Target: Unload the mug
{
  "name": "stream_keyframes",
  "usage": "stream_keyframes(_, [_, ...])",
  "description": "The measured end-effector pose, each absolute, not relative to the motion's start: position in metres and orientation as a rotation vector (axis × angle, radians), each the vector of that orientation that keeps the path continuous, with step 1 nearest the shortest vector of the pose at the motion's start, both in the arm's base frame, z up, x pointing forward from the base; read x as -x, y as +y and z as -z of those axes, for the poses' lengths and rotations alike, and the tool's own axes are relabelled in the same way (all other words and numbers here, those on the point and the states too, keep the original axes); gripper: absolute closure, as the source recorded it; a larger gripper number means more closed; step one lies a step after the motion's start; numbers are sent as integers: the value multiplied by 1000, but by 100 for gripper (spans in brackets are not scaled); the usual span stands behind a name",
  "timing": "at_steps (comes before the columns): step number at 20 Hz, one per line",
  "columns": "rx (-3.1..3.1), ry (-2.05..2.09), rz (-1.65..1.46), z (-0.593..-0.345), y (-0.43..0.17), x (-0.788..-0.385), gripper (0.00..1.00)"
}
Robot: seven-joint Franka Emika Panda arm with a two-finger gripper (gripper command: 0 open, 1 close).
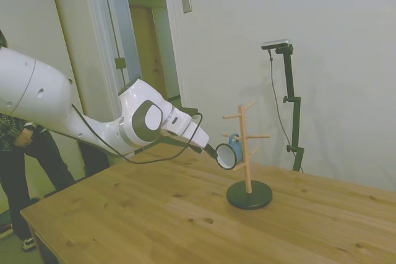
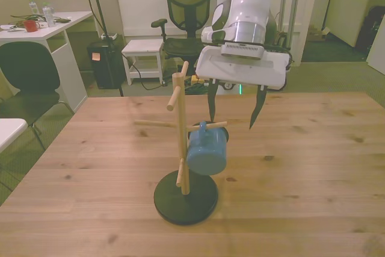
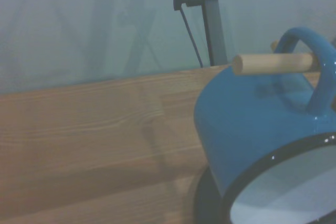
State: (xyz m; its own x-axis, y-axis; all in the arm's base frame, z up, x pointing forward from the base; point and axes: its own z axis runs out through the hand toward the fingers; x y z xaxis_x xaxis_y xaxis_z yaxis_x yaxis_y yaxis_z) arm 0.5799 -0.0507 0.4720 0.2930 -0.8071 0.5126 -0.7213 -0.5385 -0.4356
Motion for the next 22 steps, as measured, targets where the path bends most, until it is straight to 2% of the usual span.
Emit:
stream_keyframes(5, [2360, 1508, 1189, -466, -55, -592, 0])
stream_keyframes(13, [2288, 1565, 1283, -438, -56, -624, 0])
stream_keyframes(14, [2286, 1567, 1288, -436, -57, -627, 100])
stream_keyframes(22, [2268, 1589, 1291, -430, -62, -636, 100])
